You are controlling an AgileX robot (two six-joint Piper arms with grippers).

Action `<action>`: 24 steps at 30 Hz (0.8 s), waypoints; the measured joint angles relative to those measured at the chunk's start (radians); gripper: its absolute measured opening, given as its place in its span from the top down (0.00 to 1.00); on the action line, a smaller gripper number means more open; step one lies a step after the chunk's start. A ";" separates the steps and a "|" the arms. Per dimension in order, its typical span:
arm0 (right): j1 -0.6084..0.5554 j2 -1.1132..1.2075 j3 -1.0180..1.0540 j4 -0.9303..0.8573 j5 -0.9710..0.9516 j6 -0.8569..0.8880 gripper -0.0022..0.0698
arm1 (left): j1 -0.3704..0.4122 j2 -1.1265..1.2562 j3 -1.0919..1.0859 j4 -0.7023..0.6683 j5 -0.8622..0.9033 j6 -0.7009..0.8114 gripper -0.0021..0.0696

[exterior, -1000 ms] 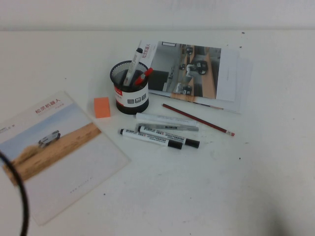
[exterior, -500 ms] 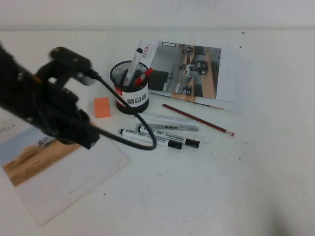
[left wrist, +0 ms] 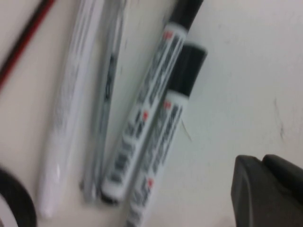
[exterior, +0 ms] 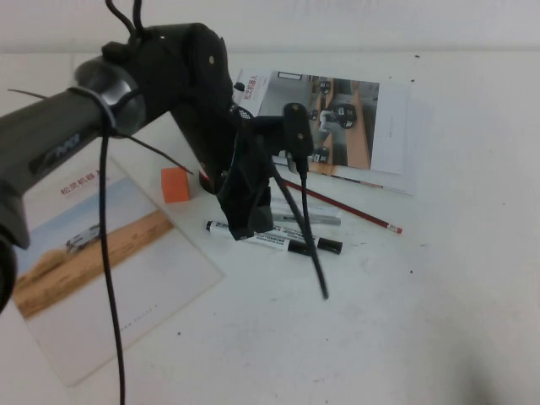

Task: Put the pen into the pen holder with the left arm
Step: Pick up the pen on the table

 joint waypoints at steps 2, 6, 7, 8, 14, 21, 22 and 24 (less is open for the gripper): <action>0.000 0.000 0.000 0.000 0.000 0.000 1.00 | -0.001 0.015 -0.011 -0.020 0.000 0.090 0.97; 0.000 0.000 0.000 0.000 0.000 0.000 1.00 | -0.001 0.037 -0.015 -0.030 0.006 0.169 0.97; 0.000 0.000 0.000 0.000 0.000 0.000 1.00 | -0.001 0.041 -0.015 -0.025 0.006 0.180 0.97; 0.000 0.000 0.000 0.000 0.000 0.000 1.00 | -0.001 0.043 -0.015 -0.023 0.006 0.185 0.97; 0.000 0.000 0.000 0.000 0.000 0.000 1.00 | -0.001 0.046 -0.015 -0.017 0.006 0.197 0.79; 0.000 0.000 0.000 0.000 0.000 0.000 1.00 | -0.001 0.070 -0.015 0.004 0.006 0.198 0.46; 0.000 0.000 0.000 0.000 0.000 0.000 1.00 | -0.001 0.079 -0.015 0.008 0.006 0.198 0.46; 0.000 0.000 0.000 0.000 0.000 0.000 1.00 | -0.001 0.099 -0.015 0.012 0.006 0.199 0.46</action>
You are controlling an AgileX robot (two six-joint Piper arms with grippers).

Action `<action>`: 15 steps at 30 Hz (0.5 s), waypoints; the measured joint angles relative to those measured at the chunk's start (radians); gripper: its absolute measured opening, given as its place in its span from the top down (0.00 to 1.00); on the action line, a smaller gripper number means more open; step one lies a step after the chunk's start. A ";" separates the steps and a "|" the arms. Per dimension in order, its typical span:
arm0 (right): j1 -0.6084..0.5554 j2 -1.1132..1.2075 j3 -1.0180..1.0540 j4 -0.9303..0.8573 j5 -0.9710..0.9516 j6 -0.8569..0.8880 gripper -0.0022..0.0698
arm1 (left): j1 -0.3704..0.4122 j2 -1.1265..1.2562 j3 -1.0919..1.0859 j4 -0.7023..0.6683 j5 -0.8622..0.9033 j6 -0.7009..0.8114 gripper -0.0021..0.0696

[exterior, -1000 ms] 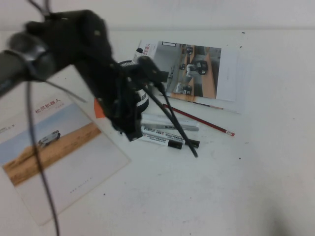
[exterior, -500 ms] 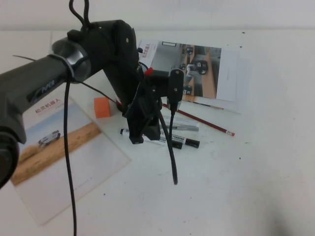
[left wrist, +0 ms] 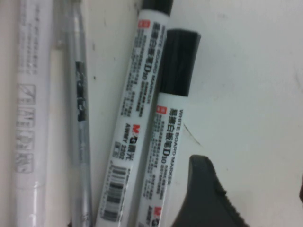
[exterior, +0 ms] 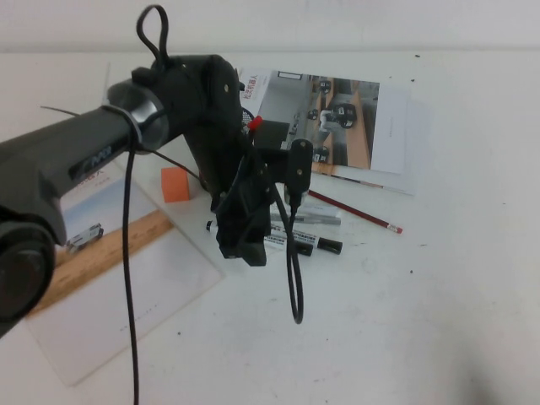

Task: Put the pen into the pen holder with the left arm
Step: Pick up the pen on the table

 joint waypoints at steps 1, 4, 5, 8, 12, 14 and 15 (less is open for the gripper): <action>0.000 0.000 0.000 0.000 0.000 0.000 1.00 | 0.000 0.010 0.000 0.002 0.000 0.002 0.46; 0.000 0.000 0.000 0.000 0.000 0.000 1.00 | 0.000 0.030 0.000 0.009 0.000 0.002 0.47; 0.000 0.000 0.000 0.000 0.000 0.000 1.00 | 0.000 0.036 0.000 0.011 0.000 0.004 0.47; 0.000 0.000 0.000 0.000 0.000 0.000 1.00 | 0.000 0.048 0.000 0.011 -0.006 0.006 0.47; 0.000 0.000 0.000 0.000 0.000 0.000 1.00 | 0.000 0.059 -0.001 0.011 -0.018 0.006 0.47; 0.000 0.000 0.000 0.000 0.000 0.000 1.00 | 0.000 0.061 -0.014 0.011 -0.010 0.006 0.47; 0.000 0.000 0.000 0.000 0.000 0.000 1.00 | 0.000 0.061 -0.027 0.013 -0.007 0.006 0.47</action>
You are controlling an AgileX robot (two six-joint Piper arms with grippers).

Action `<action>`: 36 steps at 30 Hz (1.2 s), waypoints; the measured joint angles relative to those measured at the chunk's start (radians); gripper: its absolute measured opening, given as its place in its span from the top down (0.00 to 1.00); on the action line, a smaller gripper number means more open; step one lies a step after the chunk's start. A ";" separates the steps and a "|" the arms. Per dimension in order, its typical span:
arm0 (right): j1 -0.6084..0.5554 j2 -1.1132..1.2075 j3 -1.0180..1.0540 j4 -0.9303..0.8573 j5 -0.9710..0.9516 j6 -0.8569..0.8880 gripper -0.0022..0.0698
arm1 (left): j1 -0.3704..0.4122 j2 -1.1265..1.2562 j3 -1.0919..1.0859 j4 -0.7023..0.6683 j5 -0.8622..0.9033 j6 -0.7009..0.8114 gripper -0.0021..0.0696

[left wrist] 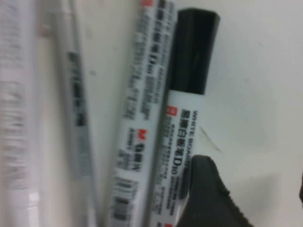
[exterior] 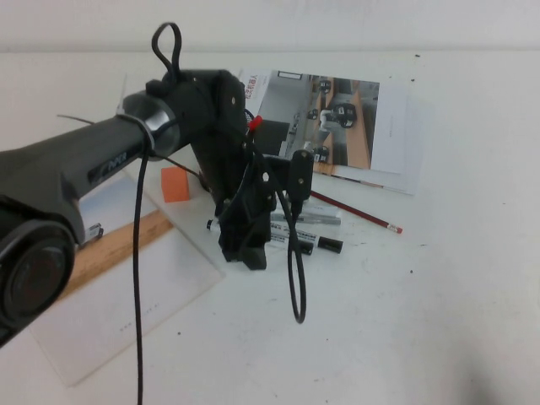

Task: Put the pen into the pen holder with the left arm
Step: Pick up the pen on the table

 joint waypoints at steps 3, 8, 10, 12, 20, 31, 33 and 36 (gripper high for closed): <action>0.000 0.000 0.000 0.000 0.000 0.000 1.00 | 0.000 0.000 -0.048 0.002 0.004 0.000 0.47; 0.000 0.000 0.000 0.000 0.000 0.000 1.00 | 0.000 0.000 -0.071 0.009 -0.038 0.004 0.47; 0.000 0.000 0.000 0.000 0.000 0.000 1.00 | 0.000 0.007 -0.072 0.009 -0.039 0.004 0.47; 0.000 0.000 0.000 0.000 0.000 0.000 1.00 | 0.000 0.021 -0.072 0.009 -0.039 0.004 0.47; 0.000 0.000 0.000 0.000 0.000 0.000 1.00 | 0.000 0.059 -0.072 0.015 -0.035 0.008 0.47; 0.000 0.000 0.000 0.000 0.000 0.000 1.00 | 0.000 0.059 -0.068 0.040 -0.005 0.031 0.67; 0.000 0.000 0.000 0.000 0.000 0.000 1.00 | 0.000 0.057 -0.060 0.052 -0.008 0.054 0.74; 0.000 0.000 0.000 0.000 0.000 0.000 1.00 | 0.000 0.053 -0.054 0.061 -0.008 0.069 0.83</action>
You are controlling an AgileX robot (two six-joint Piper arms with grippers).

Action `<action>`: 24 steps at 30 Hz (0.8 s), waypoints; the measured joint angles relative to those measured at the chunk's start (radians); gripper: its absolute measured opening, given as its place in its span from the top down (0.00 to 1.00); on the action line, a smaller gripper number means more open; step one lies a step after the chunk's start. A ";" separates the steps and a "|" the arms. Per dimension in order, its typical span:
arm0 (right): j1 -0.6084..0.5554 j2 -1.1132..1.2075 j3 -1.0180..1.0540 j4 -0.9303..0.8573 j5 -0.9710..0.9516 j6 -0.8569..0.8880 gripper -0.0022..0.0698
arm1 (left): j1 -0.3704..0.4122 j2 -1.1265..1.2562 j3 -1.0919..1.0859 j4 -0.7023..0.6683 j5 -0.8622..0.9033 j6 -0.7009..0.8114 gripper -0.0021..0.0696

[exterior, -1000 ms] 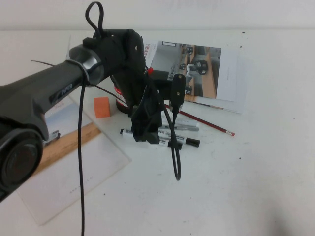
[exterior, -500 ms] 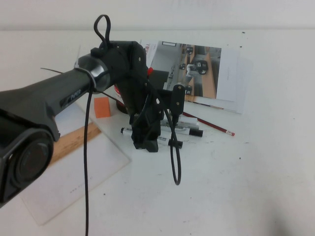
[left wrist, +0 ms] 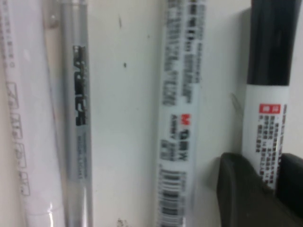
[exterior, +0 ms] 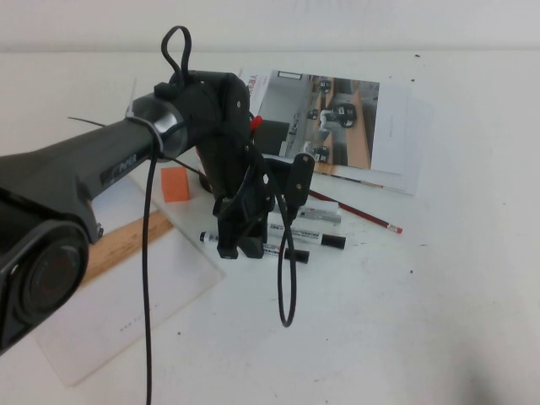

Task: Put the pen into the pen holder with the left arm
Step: Pick up the pen on the table, then place the pen onto the pen holder

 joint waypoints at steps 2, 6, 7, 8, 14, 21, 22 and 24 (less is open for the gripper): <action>0.000 0.000 0.000 0.000 0.000 0.000 1.00 | 0.000 -0.004 0.004 -0.004 -0.002 0.001 0.83; 0.000 0.000 0.000 0.000 0.000 0.000 1.00 | 0.000 -0.024 0.016 -0.035 0.003 -0.015 0.83; 0.000 0.000 0.000 0.000 0.000 0.000 1.00 | 0.000 -0.039 0.018 -0.053 0.007 -0.025 0.83; 0.000 0.000 0.000 0.000 0.000 0.000 1.00 | 0.000 -0.060 0.020 -0.074 0.007 -0.039 0.83; 0.000 0.000 0.000 0.000 0.000 0.000 1.00 | -0.012 -0.253 0.021 -0.143 0.008 -0.163 0.83; 0.000 0.000 0.000 0.000 0.000 0.000 1.00 | -0.049 -0.428 0.084 -0.019 -0.183 -0.392 0.83; 0.000 0.000 0.000 0.000 0.000 0.000 1.00 | -0.054 -0.449 0.113 -0.001 -0.209 -0.406 0.83; 0.000 0.000 0.000 0.000 0.000 0.000 1.00 | -0.059 -0.472 0.157 0.012 -0.227 -0.412 0.83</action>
